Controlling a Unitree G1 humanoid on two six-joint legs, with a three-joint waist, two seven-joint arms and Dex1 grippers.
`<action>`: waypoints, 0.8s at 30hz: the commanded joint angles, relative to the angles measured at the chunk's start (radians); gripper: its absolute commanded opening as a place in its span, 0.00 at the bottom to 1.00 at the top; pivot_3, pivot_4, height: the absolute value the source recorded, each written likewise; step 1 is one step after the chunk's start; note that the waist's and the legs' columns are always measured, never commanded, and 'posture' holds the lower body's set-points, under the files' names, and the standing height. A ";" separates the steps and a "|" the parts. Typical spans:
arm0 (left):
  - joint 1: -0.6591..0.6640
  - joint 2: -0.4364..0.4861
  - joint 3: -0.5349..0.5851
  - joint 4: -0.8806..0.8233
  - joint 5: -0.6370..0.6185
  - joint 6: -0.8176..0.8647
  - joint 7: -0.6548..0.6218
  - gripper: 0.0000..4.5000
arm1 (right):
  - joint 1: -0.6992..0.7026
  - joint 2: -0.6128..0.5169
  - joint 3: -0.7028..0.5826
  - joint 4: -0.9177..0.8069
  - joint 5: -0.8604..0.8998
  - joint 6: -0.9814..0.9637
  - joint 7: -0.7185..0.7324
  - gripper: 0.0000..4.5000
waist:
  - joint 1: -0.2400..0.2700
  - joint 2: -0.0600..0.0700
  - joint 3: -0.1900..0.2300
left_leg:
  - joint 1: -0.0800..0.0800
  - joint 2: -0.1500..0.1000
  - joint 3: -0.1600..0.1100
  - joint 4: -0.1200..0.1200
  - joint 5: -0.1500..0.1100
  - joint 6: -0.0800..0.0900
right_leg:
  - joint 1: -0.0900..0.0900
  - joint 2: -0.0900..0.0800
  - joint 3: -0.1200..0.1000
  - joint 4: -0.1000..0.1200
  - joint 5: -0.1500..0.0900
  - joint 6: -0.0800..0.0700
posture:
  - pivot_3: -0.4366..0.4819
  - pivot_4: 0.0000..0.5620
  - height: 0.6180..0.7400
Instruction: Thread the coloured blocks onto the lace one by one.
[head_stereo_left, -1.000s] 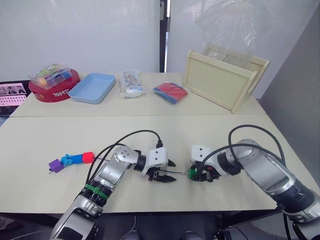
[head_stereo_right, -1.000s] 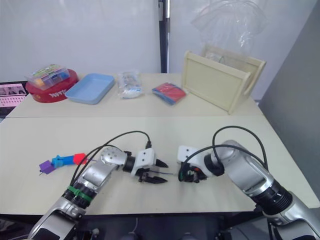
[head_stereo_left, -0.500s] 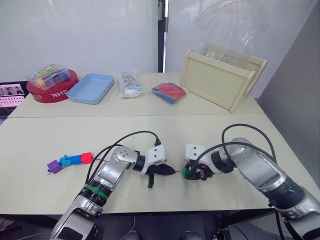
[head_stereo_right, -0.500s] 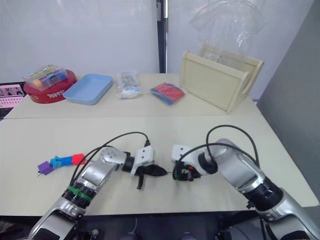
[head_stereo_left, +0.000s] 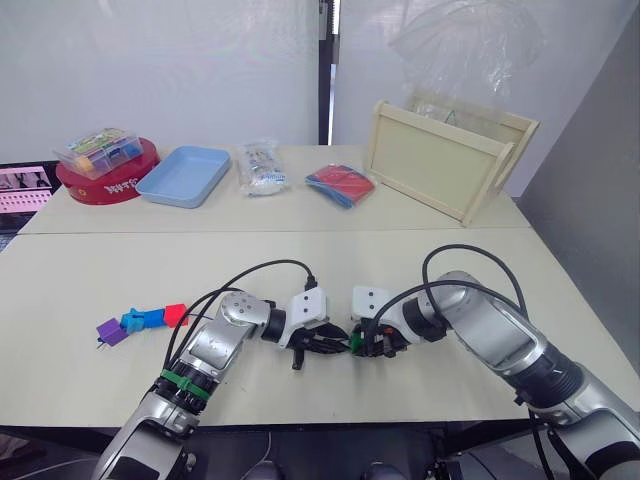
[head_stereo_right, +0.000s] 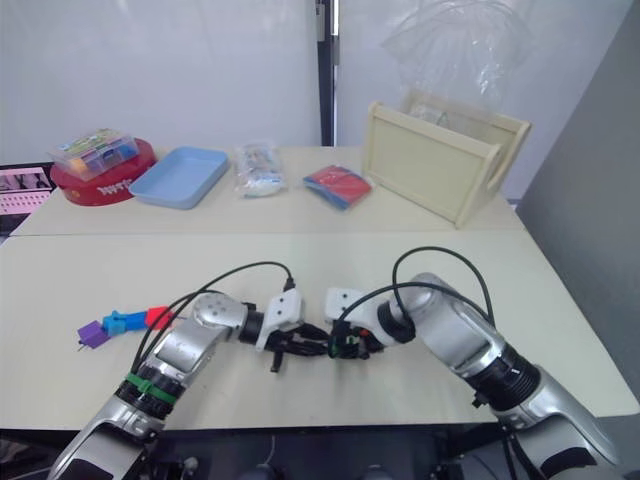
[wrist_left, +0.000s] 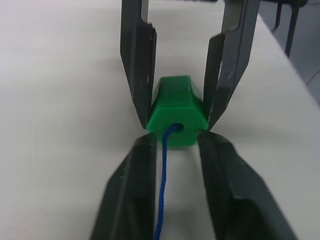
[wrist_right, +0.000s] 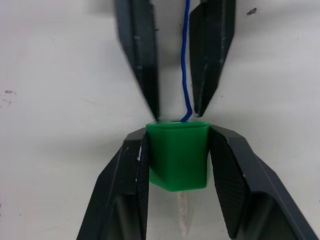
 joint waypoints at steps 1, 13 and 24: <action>-0.014 0.030 0.043 -0.048 -0.055 0.026 -0.036 0.63 | -0.004 0.004 0.006 -0.018 0.004 0.005 -0.005 0.28 | 0.000 0.000 0.000 | 0.000 0.000 0.000 0.000 0.000 0.000 | 0.000 0.000 0.000 0.000 0.000 0.000 | 0.48 0.27 1.00; -0.019 0.027 0.026 -0.020 -0.062 0.020 -0.072 1.00 | -0.005 -0.120 -0.088 -0.154 0.085 0.066 0.035 0.99 | 0.009 0.000 0.000 | -0.002 -0.001 0.000 0.000 0.000 0.000 | -0.001 -0.001 0.000 -0.001 0.000 0.000 | 0.48 0.27 1.00; -0.032 -0.101 -0.050 0.098 0.018 -0.115 -0.043 1.00 | 0.074 -0.260 -0.151 -0.219 0.135 0.115 0.001 0.99 | 0.006 0.000 0.000 | -0.002 -0.001 0.000 0.000 0.000 0.000 | -0.001 -0.001 0.000 -0.001 0.000 0.000 | 0.48 0.27 1.00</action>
